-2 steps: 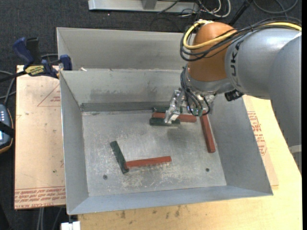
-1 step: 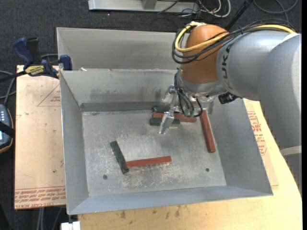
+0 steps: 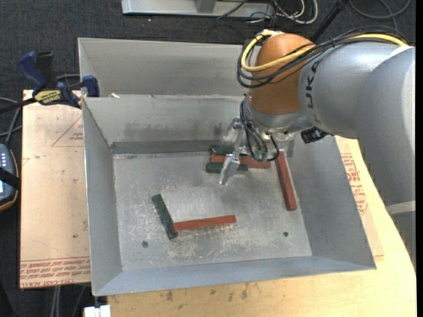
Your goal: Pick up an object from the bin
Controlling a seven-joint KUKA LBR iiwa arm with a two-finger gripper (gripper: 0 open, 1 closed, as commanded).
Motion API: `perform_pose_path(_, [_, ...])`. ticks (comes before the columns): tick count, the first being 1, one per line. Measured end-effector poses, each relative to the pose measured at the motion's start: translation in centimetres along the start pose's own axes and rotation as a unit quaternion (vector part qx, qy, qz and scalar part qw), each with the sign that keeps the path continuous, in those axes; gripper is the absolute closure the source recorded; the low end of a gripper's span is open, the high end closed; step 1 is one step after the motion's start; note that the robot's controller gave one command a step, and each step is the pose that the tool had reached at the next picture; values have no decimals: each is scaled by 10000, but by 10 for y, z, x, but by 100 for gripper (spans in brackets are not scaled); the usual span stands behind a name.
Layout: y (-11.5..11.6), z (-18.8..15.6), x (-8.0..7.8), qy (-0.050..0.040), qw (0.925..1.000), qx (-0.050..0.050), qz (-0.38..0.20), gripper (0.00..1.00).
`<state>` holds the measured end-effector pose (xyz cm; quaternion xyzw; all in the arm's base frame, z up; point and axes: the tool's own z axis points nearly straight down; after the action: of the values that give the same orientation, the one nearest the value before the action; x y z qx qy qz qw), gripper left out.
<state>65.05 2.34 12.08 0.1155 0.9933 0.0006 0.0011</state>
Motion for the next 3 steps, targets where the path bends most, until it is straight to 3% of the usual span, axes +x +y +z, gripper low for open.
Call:
perform_pose_path(1, [1,38,-12,-27,9996,-35,293,100])
perform_pose_path(2, [1,38,-12,-29,9996,-35,292,100])
perform_pose_path(3, [-2,17,-1,-26,9996,-10,265,100])
